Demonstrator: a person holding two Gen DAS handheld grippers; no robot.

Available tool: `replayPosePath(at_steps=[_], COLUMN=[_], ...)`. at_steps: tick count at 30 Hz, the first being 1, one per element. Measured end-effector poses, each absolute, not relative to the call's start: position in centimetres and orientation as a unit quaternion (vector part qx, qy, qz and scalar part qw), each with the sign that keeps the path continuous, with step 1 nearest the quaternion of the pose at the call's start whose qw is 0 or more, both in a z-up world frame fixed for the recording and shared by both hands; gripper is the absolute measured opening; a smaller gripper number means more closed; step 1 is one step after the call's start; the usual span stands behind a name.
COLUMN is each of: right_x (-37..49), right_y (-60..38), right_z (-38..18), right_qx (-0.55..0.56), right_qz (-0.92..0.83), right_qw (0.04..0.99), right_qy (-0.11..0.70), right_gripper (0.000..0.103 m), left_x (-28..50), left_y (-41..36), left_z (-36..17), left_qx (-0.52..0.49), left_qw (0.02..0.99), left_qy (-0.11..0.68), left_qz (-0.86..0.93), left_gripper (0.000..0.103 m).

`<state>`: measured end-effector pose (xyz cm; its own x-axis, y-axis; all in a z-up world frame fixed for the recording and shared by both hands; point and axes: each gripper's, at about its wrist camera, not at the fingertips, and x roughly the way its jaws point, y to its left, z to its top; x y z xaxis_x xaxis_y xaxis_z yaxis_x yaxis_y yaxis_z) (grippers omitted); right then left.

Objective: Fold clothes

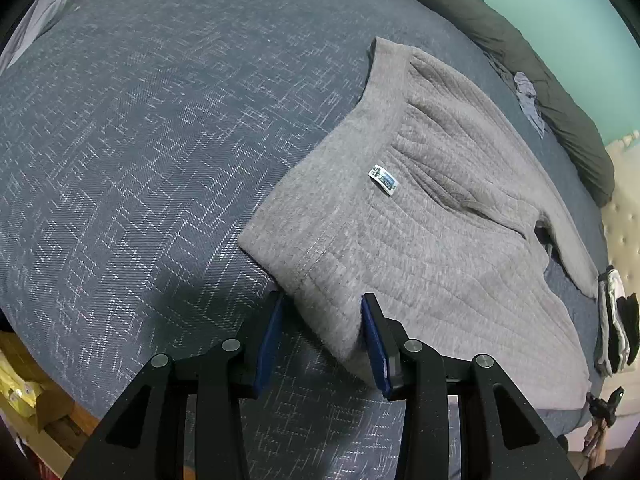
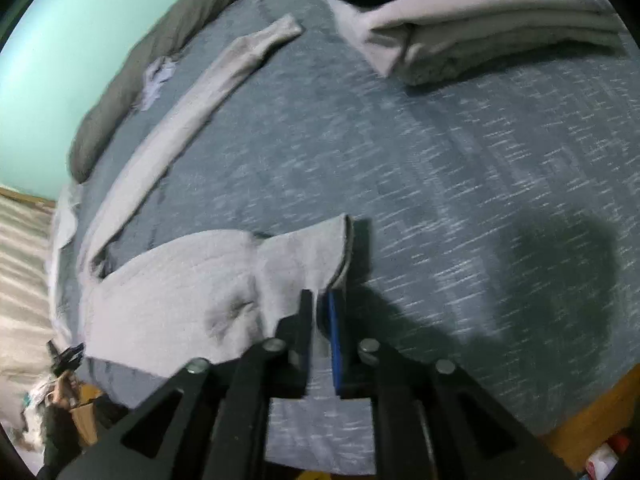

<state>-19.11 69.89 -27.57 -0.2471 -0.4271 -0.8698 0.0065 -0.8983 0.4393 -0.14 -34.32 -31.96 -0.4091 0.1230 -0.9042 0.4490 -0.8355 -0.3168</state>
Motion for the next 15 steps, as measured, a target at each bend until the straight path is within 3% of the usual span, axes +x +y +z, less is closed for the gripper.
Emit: replayPosePath(at_steps=[1,2,9,10,14,15], right_x=[-19.3,-19.3,-19.2,-19.2,-19.1,-19.1], right_y=[70.1,70.2,68.9,68.6,67.8,67.5], right_z=[-27.7,-27.9,-28.6,-28.7,-28.6,-28.6], right_qx=[0.598,0.600,0.608,0.609,0.613,0.614], right_qz=[-0.770,-0.767,-0.773,-0.775,-0.777,-0.776], right_qw=[0.133,0.130,0.112,0.109,0.101,0.102], right_qy=[-0.179,-0.186,-0.141,-0.133,-0.102,-0.097], right_gripper=[0.044,0.048,0.050,0.048,0.013,0.011], left_x=[-0.1,-0.1,-0.3,-0.4,-0.7,-0.7], left_y=[-34.3,-34.3,-34.1,-34.0,-34.0,-34.0], left_z=[-31.9,-31.9,-32.1,-32.1,-32.1,-32.1], left_qx=[0.535,0.535,0.538,0.539,0.539,0.539], left_qw=[0.103,0.103,0.104,0.104,0.103,0.103], left_qy=[0.267,0.266,0.264,0.263,0.261,0.261], left_qz=[-0.795,-0.795,-0.794,-0.794,-0.794,-0.794], left_gripper=[0.042,0.042,0.042,0.042,0.042,0.042])
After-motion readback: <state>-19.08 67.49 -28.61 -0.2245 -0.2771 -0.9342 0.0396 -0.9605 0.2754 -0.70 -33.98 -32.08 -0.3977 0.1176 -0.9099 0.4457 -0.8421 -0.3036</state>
